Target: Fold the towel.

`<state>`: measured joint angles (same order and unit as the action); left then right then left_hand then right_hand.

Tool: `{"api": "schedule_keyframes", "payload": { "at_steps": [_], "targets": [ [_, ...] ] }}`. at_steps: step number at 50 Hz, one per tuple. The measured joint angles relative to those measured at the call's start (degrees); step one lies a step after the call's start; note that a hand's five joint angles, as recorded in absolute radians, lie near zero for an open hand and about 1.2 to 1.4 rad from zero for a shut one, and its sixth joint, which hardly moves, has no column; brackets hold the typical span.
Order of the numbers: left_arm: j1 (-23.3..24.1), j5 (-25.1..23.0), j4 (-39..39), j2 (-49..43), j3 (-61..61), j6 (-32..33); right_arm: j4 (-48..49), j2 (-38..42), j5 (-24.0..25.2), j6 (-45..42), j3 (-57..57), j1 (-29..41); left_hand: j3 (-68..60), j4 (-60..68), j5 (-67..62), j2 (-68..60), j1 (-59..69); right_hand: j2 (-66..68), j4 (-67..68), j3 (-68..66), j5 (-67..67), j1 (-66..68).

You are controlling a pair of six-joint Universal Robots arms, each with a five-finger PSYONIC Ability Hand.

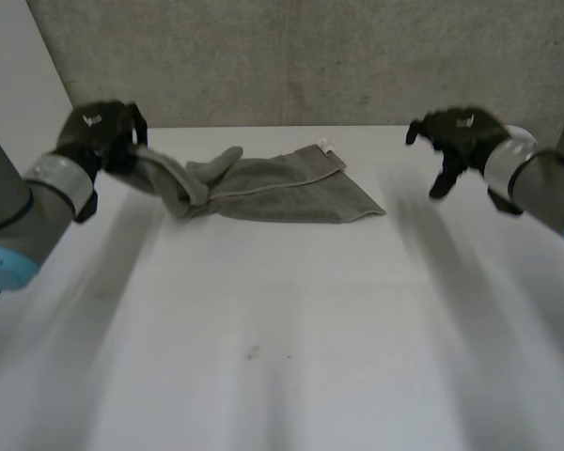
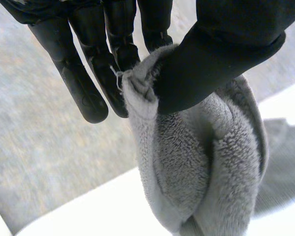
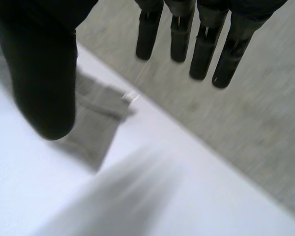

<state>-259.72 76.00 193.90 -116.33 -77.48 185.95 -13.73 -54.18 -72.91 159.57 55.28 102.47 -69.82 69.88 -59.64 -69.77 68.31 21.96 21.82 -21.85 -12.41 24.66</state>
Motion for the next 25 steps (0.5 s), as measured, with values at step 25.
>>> {"api": "schedule_keyframes", "payload": {
  "at_steps": [25],
  "targets": [
    [2.7, -0.3, -4.2, 27.1, -5.9, 5.7, 6.4, -1.2, 0.0, 18.2, 1.9, 9.6, 0.0, 0.0, 0.0, 0.0, 0.0, -8.2, -8.2, 8.3, 8.8, -9.8]
  ]
}}
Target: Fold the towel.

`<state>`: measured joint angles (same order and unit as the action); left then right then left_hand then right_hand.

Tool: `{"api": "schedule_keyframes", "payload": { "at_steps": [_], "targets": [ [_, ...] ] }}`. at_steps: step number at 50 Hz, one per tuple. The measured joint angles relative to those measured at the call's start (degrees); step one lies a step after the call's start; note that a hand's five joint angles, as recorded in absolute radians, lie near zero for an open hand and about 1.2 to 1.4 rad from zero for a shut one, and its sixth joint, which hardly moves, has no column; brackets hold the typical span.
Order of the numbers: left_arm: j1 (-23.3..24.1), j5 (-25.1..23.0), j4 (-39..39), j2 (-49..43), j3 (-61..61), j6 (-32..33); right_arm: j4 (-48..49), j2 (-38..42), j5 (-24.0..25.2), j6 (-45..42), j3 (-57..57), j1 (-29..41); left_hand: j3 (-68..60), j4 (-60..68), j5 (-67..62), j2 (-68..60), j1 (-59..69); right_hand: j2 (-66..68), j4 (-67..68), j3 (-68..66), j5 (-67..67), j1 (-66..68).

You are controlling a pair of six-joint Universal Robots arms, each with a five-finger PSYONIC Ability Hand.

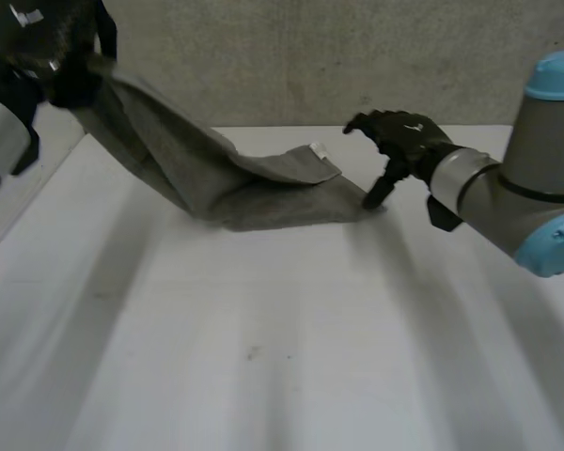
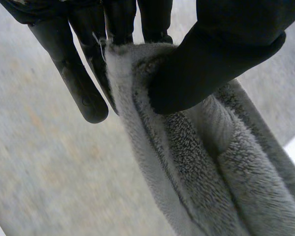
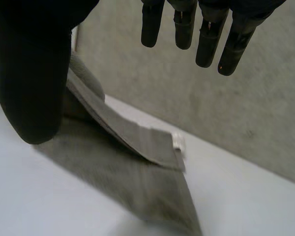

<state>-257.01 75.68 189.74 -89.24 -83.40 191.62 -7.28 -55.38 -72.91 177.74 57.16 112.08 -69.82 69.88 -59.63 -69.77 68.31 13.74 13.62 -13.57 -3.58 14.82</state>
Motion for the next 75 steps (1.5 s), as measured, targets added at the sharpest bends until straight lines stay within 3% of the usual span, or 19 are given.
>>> {"api": "schedule_keyframes", "payload": {
  "at_steps": [11, 24, 31, 37, 38, 44, 50, 58, 61, 63, 67, 75],
  "targets": [
    [1.1, -0.1, -4.8, 5.4, 5.0, 0.1, 5.1, 8.8, 1.3, 5.3, -9.6, 5.4, 0.0, 0.0, 0.0, 0.0, 0.0, 0.1, 0.2, -0.3, -0.3, 1.3],
    [1.9, -0.1, -5.6, 10.2, 3.2, 0.0, 5.3, 26.9, 4.8, 11.6, -26.2, 10.6, 0.0, 0.0, 0.0, 0.0, 0.0, 0.6, 0.8, -0.9, -1.2, 2.0],
    [1.8, -0.1, -5.6, 10.9, 1.8, 0.1, 4.4, 34.1, 10.4, 15.7, -32.5, 13.7, 0.0, 0.0, 0.0, 0.0, 0.0, 2.7, 2.9, -2.9, -2.7, 4.2],
    [1.4, -0.1, -5.6, 10.8, 0.5, 0.1, 3.9, 35.1, 13.1, 17.3, -33.3, 14.6, 0.0, 0.0, 0.0, 0.0, 0.0, 17.3, 17.1, -17.4, -16.8, 20.7],
    [1.3, -0.2, -5.5, 10.8, 0.1, 0.1, 3.8, 35.4, 13.7, 17.6, -33.3, 14.7, 0.0, 0.0, 0.0, 0.0, 0.0, 28.3, 27.3, -27.4, -26.8, 32.9],
    [1.1, -0.2, -5.4, 10.7, -0.6, 0.1, 3.9, 35.4, 13.8, 17.6, -33.7, 14.6, 0.0, 0.0, 0.0, 0.0, 0.0, 49.5, 49.1, -49.2, -48.8, 57.4],
    [0.5, -0.2, -5.1, 10.5, -1.0, 0.1, 3.9, 33.1, 10.0, 16.5, -35.7, 13.5, 0.0, 0.0, 0.0, 0.0, 0.0, 55.2, 55.4, -55.4, -54.9, 64.2],
    [-2.7, -0.2, -5.0, 9.6, -0.9, 0.0, 3.3, 19.6, -3.5, 2.4, -35.0, 3.7, 0.0, 0.0, 0.0, 0.0, 0.0, 55.7, 56.0, -56.0, -55.7, 64.9],
    [-3.2, -0.2, -5.0, 9.4, -0.9, 0.0, 3.3, 18.2, -4.0, 1.0, -34.2, 2.9, 0.0, 0.0, 0.0, 0.0, 0.0, 55.7, 56.0, -56.0, -55.7, 64.9],
    [-4.5, -0.2, -5.0, 8.7, -1.0, -0.5, 4.0, 8.5, -4.4, -5.0, -27.2, -0.8, 0.0, 0.0, 0.0, 0.0, 0.0, 55.7, 56.1, -56.0, -55.7, 65.0],
    [-4.6, -0.2, -5.0, 7.6, -1.2, -1.7, 5.8, 0.4, -2.9, -6.6, -19.5, -2.2, 0.0, 0.0, 0.0, 0.0, 0.0, 55.7, 56.1, -56.0, -55.7, 65.0],
    [-3.6, -0.2, -5.0, 5.7, -1.8, -4.0, 7.8, -8.0, 1.1, -6.5, -8.7, -1.8, 0.0, 0.0, 0.0, 0.0, 0.0, 52.0, 53.4, -52.2, -53.1, 61.0]
  ]
}}
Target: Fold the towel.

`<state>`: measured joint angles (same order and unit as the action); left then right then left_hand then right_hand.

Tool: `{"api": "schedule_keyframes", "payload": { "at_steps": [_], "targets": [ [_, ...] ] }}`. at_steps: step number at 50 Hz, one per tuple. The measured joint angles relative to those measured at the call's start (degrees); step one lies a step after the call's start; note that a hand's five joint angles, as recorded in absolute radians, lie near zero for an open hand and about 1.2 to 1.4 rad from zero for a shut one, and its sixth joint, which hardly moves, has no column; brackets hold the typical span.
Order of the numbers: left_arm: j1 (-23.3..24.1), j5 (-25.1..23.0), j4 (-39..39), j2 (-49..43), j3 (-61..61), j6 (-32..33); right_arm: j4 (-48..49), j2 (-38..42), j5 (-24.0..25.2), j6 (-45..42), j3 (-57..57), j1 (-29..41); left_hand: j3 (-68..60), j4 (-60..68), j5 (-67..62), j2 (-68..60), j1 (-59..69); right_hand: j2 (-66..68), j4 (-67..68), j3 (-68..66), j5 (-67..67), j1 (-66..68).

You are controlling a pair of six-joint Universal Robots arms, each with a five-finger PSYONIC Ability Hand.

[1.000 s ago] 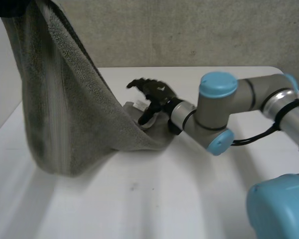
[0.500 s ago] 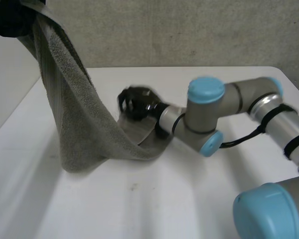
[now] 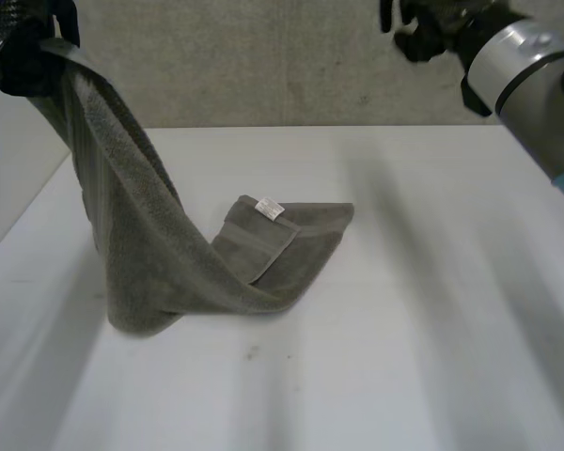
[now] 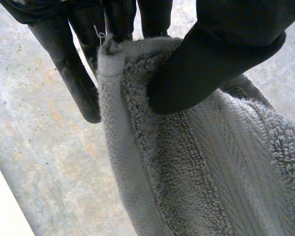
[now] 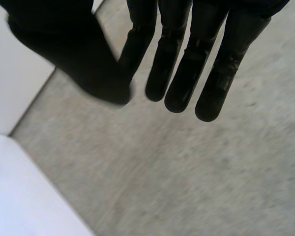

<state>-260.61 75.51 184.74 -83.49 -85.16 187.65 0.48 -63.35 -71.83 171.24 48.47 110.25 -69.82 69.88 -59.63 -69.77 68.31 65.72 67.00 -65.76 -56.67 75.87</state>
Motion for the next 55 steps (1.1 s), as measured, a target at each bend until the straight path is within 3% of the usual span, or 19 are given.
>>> {"api": "schedule_keyframes", "payload": {
  "at_steps": [2, 5, 6, 15, 27, 34, 41, 44, 48, 55],
  "targets": [
    [0.3, 0.0, 0.0, -0.1, 0.0, -0.2, -1.2, 0.9, 0.8, 0.2, 0.8, 0.2, 0.0, 0.0, 0.0, 0.0, 0.0, -27.5, -28.3, 27.1, 24.7, -27.4],
    [0.6, 0.0, 0.0, -0.1, 0.1, -0.3, -2.9, 2.9, 1.3, 0.4, 0.5, 0.5, 0.0, 0.0, 0.0, 0.0, 0.0, -37.7, -38.3, 37.1, 35.7, -39.0],
    [0.7, 0.0, 0.0, 0.1, 0.1, -0.3, -4.1, 4.4, 1.5, 0.5, 0.0, 0.6, 0.0, 0.0, 0.0, 0.0, 0.0, -52.5, -53.5, 52.6, 53.0, -60.4],
    [0.8, 0.0, -0.3, 2.3, -0.2, -0.2, -13.8, 21.7, 3.7, 5.5, -11.0, 6.1, 0.0, 0.0, 0.0, 0.0, 0.0, -54.9, -55.9, 55.1, 55.4, -64.1],
    [0.6, -0.1, -0.4, 3.5, -2.0, -0.2, -18.3, 39.5, 16.2, 16.4, -21.6, 17.3, 0.0, 0.0, 0.0, 0.0, 0.0, -51.6, -53.1, 51.9, 52.7, -59.6],
    [0.5, -0.1, -0.3, 3.6, -2.5, -0.2, -17.3, 42.8, 16.7, 18.6, -24.1, 20.8, 0.0, 0.0, 0.0, 0.0, 0.0, -29.2, -31.2, 29.3, 31.3, -34.2],
    [0.2, -0.1, -0.3, 4.0, -2.8, -0.2, -14.2, 44.4, 12.7, 20.4, -29.2, 21.4, 0.0, 0.0, 0.0, 0.0, 0.0, -0.3, -1.8, 0.6, 2.1, -1.1],
    [0.1, -0.1, -0.3, 4.2, -2.9, -0.2, -13.4, 44.2, 10.4, 20.3, -30.4, 21.0, 0.0, 0.0, 0.0, 0.0, 0.0, 1.3, 0.3, -1.5, 0.2, 0.8],
    [-0.4, -0.1, -0.3, 4.7, -3.1, -0.2, -12.2, 40.9, 3.7, 17.4, -32.2, 17.9, 0.0, 0.0, 0.0, 0.0, 0.0, 2.4, 1.8, -3.0, -1.4, 2.5],
    [-1.0, -0.1, -0.1, 4.8, -3.2, -0.2, -12.7, 33.8, 0.4, 8.7, -28.8, 13.4, 0.0, 0.0, 0.0, 0.0, 0.0, 3.2, 2.4, -3.6, -2.0, 3.2]
  ]
}}
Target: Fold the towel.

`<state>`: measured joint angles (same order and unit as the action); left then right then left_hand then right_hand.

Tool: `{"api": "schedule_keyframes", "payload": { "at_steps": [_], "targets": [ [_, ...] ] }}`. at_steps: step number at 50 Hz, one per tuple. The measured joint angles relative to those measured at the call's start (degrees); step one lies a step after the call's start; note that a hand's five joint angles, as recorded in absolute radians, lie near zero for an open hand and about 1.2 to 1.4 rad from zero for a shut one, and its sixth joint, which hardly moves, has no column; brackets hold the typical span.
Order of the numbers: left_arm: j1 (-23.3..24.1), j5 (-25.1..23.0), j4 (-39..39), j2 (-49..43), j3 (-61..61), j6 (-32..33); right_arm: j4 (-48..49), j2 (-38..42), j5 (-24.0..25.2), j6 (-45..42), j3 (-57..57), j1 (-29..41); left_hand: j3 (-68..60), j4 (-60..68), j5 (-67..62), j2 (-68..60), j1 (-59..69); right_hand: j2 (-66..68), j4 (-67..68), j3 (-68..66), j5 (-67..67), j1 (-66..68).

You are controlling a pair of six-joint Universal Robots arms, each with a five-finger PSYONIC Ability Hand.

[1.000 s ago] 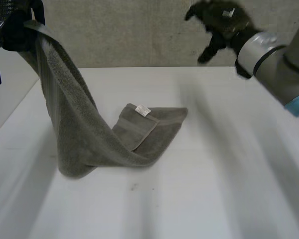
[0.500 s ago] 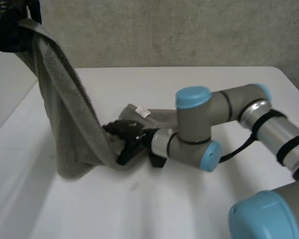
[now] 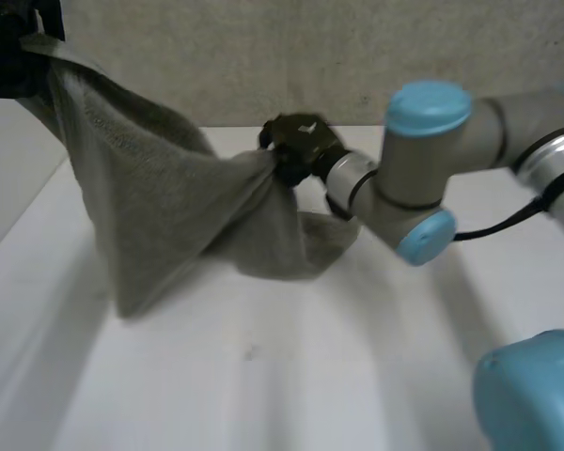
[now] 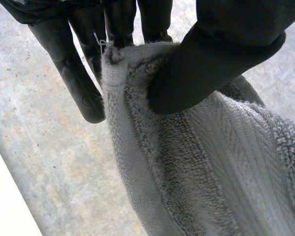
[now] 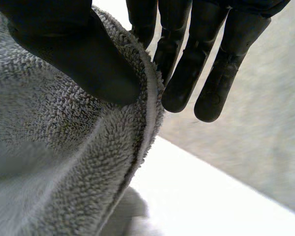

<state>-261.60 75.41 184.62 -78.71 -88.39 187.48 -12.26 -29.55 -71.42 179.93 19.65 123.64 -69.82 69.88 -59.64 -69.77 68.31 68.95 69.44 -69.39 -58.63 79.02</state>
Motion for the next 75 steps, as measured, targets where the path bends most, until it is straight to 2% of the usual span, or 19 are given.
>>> {"api": "schedule_keyframes", "payload": {
  "at_steps": [5, 15, 24, 28, 29, 33, 39, 40, 45, 50, 51, 56, 65, 75],
  "targets": [
    [-0.2, 0.0, 0.2, 0.0, -0.1, 0.0, 0.2, -8.0, -0.5, -6.8, 7.0, -3.0, 0.0, 0.0, 0.0, 0.0, 0.0, 0.1, 0.2, -0.2, -0.3, 0.2],
    [-0.3, -0.4, 0.3, -0.8, -0.5, 0.0, 6.3, -31.2, -0.7, -17.6, 27.4, -7.6, 0.0, 0.0, 0.0, 0.0, 0.0, 0.2, 0.3, -0.2, -0.3, 0.3],
    [0.8, -1.1, 2.1, -3.8, -4.1, 0.0, 4.3, -43.5, -0.9, -24.7, 37.8, -7.6, 0.0, 0.0, 0.0, 0.0, 0.0, 0.3, 0.3, -0.2, -0.3, 0.3],
    [1.5, -1.2, 3.6, -6.4, -6.0, 0.0, 0.1, -44.6, -1.3, -28.3, 40.0, -7.4, 0.0, 0.0, 0.0, 0.0, 0.0, 0.3, 0.3, -0.2, -0.4, 0.3],
    [2.2, -1.2, 4.8, -9.3, -7.5, 0.1, -4.6, -43.8, -1.9, -31.9, 41.8, -7.2, 0.0, 0.0, 0.0, 0.0, 0.0, 0.3, 0.3, -0.2, -0.4, 0.3],
    [3.4, -1.1, 6.1, -13.9, -9.0, 0.3, -10.2, -41.1, -2.9, -36.8, 44.4, -6.9, 0.0, 0.0, 0.0, 0.0, 0.0, 0.3, 0.3, -0.2, -0.4, 0.3],
    [5.4, -1.0, 6.5, -20.4, -9.5, 0.4, -11.2, -36.6, -4.4, -39.0, 49.8, -6.9, 0.0, 0.0, 0.0, 0.0, 0.0, -0.8, -1.3, 1.2, 0.2, -1.4],
    [5.6, -1.0, 6.5, -21.4, -9.5, 0.4, -10.3, -35.8, -4.6, -38.5, 51.0, -7.0, 0.0, 0.0, 0.0, 0.0, 0.0, -7.6, -7.8, 7.9, 6.6, -8.8],
    [6.0, -1.0, 6.5, -22.8, -9.5, 0.4, -5.5, -34.6, -4.6, -34.2, 54.6, -7.5, 0.0, 0.0, 0.0, 0.0, 0.0, -19.8, -20.3, 20.3, 19.1, -23.5],
    [5.8, -1.0, 6.5, -22.8, -9.3, 0.4, -1.5, -34.9, -4.3, -28.8, 57.3, -8.8, 0.0, 0.0, 0.0, 0.0, 0.0, -23.4, -24.0, 23.9, 22.9, -27.3],
    [5.7, -1.0, 6.5, -22.6, -9.2, 0.4, -0.1, -35.4, -4.0, -26.3, 58.8, -10.2, 0.0, 0.0, 0.0, 0.0, 0.0, -33.5, -33.9, 34.1, 32.8, -38.9],
    [5.5, -1.0, 6.5, -22.3, -9.1, 0.4, 2.1, -37.0, -3.1, -22.6, 62.4, -13.6, 0.0, 0.0, 0.0, 0.0, 0.0, -43.9, -44.2, 44.4, 43.4, -50.8],
    [4.8, -1.1, 6.5, -22.0, -9.1, 0.3, 6.1, -43.2, 1.1, -18.0, 71.6, -22.8, 0.0, 0.0, 0.0, 0.0, 0.0, -48.0, -48.8, 48.5, 47.9, -55.8],
    [4.6, -1.1, 6.5, -22.1, -9.3, 0.2, 6.6, -47.7, 7.4, -18.2, 80.3, -31.2, 0.0, 0.0, 0.0, 0.0, 0.0, -49.6, -50.4, 50.2, 49.6, -57.8]
  ]
}}
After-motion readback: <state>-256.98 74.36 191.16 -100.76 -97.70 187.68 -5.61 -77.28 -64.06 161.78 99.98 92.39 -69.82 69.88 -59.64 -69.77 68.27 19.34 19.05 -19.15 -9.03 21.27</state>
